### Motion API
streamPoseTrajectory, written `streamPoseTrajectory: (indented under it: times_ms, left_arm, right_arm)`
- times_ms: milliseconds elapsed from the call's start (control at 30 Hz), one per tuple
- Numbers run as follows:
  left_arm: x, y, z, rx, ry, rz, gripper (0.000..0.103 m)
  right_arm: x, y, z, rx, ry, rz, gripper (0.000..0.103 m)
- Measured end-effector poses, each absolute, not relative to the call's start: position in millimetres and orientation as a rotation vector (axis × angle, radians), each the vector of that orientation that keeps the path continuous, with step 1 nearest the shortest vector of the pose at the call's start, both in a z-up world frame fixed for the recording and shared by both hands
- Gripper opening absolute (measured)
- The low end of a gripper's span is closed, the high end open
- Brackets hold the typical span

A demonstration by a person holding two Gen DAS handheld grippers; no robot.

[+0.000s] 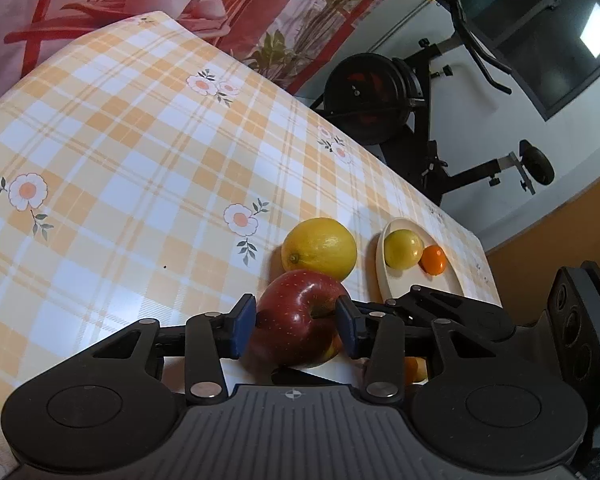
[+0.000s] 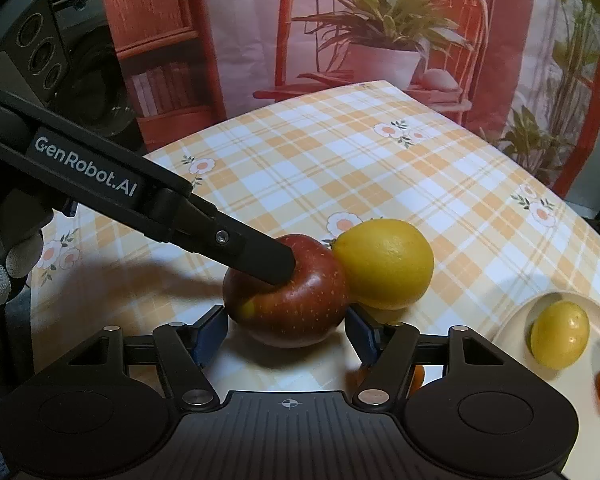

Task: Organize fruits
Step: 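Carry the red apple in the left gripper over the cream plate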

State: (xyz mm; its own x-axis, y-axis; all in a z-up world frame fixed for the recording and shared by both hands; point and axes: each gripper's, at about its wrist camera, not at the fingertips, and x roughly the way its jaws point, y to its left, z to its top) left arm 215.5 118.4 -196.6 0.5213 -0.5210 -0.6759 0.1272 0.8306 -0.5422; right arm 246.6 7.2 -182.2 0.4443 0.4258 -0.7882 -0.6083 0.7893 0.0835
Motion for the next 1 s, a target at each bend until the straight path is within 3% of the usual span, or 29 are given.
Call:
streamPoseTrajectory:
  times_ms: [367, 1000]
  left_arm:
    - [212, 94, -169, -0.393, 0.911, -0.455, 0.046]
    - [247, -31, -141, -0.184, 0.929, -0.618, 0.046]
  right_arm:
    - [229, -21, -159, -0.117, 0.831, 0.594, 0.061]
    - [218, -134, -136, 0.009, 0.752, 0.399, 0.061]
